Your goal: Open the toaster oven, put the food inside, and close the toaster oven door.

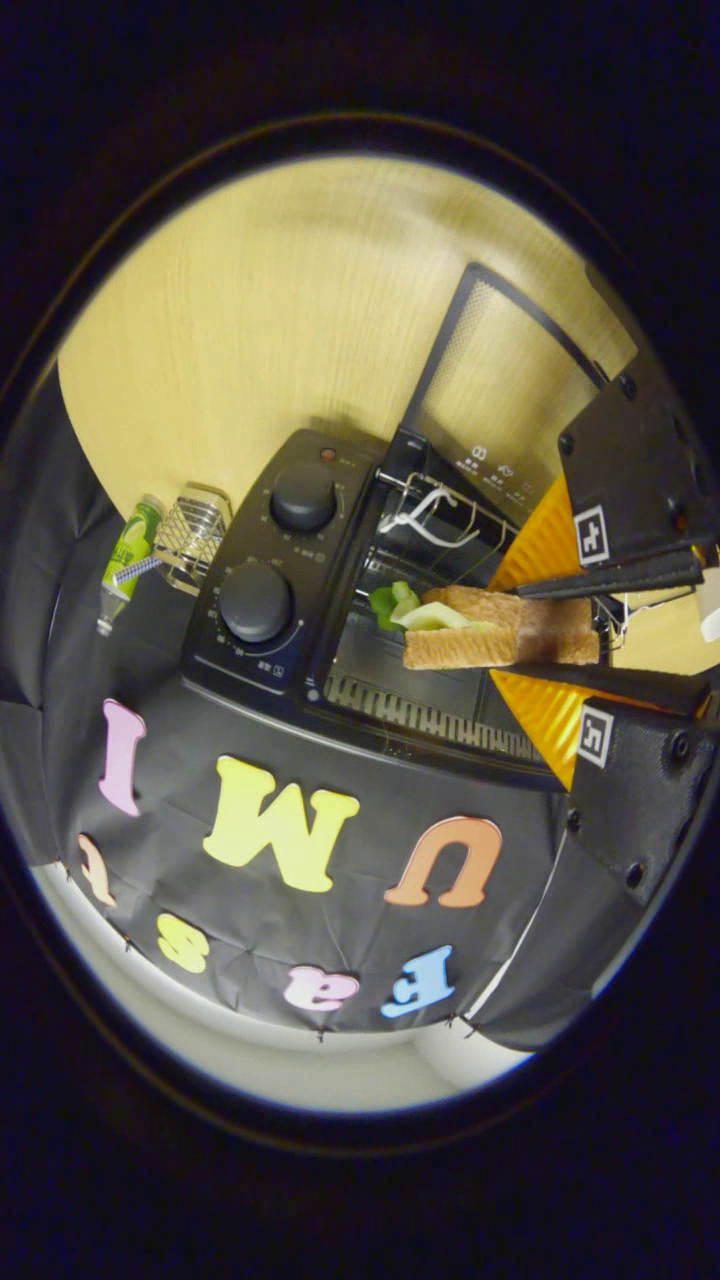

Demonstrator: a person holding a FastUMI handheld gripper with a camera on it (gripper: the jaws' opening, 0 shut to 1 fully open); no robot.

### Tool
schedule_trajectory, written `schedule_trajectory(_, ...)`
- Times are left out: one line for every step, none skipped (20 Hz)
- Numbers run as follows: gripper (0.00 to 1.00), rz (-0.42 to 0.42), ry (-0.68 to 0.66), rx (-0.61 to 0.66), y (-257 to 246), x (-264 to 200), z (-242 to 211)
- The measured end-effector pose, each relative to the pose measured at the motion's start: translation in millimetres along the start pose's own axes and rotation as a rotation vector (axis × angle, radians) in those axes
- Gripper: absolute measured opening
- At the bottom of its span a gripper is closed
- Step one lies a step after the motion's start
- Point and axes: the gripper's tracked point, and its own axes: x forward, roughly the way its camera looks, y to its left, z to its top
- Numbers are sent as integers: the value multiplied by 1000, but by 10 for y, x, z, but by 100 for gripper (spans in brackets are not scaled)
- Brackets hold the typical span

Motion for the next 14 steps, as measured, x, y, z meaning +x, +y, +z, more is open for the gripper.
schedule_trajectory(37,-6,16,-23,17,58,-2)
schedule_trajectory(38,-8,25,-56,19,133,24)
schedule_trajectory(37,-10,39,-93,24,238,41)
schedule_trajectory(37,-8,45,-114,25,307,55)
schedule_trajectory(37,-12,59,-123,12,375,36)
schedule_trajectory(38,-13,82,-129,-7,437,-14)
schedule_trajectory(39,-5,115,-127,-1,498,-98)
schedule_trajectory(39,4,153,-118,0,539,-186)
schedule_trajectory(40,11,185,-113,-9,579,-263)
schedule_trajectory(40,31,208,-102,28,610,-294)
schedule_trajectory(41,44,216,-109,57,641,-308)
schedule_trajectory(41,43,215,-137,62,676,-303)
schedule_trajectory(43,46,217,-161,91,694,-310)
schedule_trajectory(44,48,228,-187,97,712,-314)
